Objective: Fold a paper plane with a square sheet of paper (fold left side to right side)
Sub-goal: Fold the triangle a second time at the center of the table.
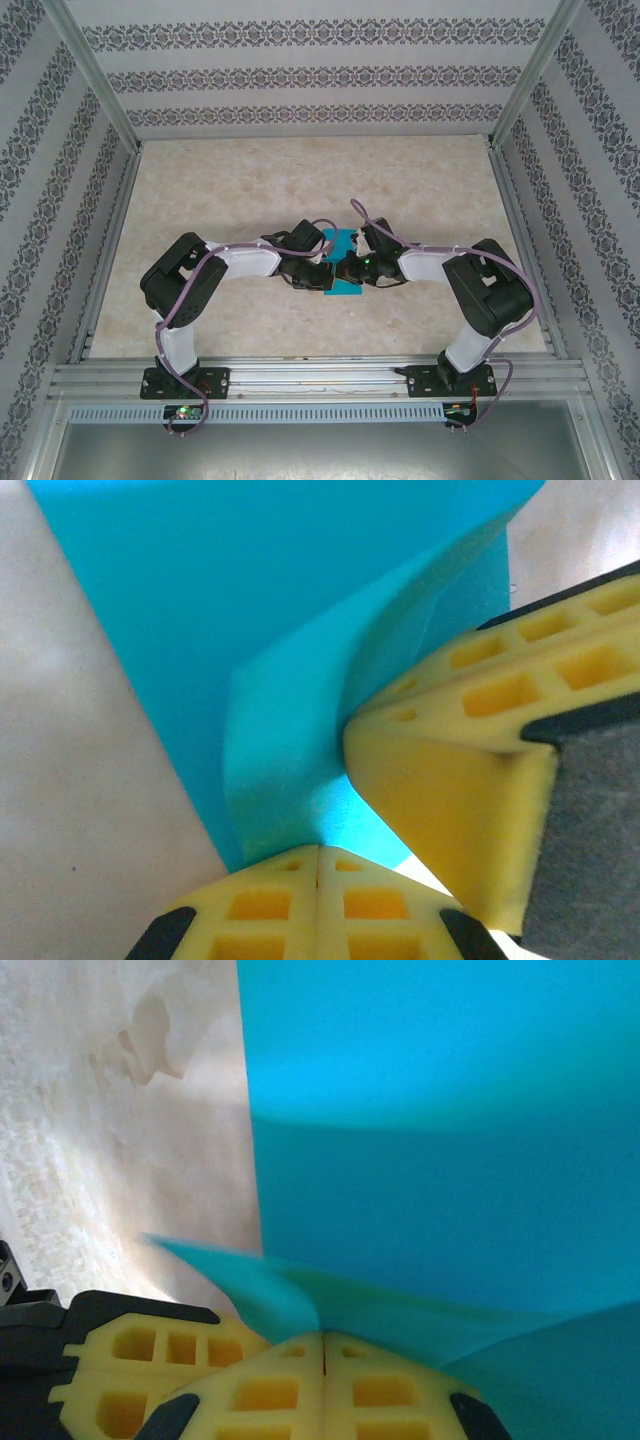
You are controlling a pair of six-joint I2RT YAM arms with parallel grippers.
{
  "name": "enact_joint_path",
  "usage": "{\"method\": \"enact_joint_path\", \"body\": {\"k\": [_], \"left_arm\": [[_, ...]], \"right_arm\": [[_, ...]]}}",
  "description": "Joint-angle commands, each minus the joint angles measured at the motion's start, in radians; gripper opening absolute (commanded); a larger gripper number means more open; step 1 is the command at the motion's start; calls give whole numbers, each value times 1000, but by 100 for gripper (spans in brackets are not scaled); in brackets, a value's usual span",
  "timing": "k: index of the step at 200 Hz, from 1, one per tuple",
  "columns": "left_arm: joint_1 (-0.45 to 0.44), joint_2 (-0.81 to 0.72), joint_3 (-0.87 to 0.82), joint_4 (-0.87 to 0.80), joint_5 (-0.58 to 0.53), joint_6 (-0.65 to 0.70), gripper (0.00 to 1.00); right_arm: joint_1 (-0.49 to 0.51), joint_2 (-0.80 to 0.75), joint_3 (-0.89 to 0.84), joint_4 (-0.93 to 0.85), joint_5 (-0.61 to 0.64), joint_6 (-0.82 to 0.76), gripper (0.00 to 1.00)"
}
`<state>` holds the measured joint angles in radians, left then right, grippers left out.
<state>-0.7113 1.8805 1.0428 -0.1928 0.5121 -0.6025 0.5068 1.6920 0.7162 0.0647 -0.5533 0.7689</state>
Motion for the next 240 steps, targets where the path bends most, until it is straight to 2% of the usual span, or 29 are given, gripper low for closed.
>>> {"method": "enact_joint_path", "body": {"k": [1,67,113,240], "left_arm": [[1,37,-38,-92,-61,21,4],[1,30,-45,-119,-94,0,3],[1,34,-57,-123,-93,-11,3],[1,26,-76,-119,-95,-11,2]], "right_arm": [[18,30,11,-31,48,-11,0],[9,40,17,-83,108,-57,0],[-25,41,41,-86,100,-71,0],[-220,55,66,-116,73,-157,0]]}}
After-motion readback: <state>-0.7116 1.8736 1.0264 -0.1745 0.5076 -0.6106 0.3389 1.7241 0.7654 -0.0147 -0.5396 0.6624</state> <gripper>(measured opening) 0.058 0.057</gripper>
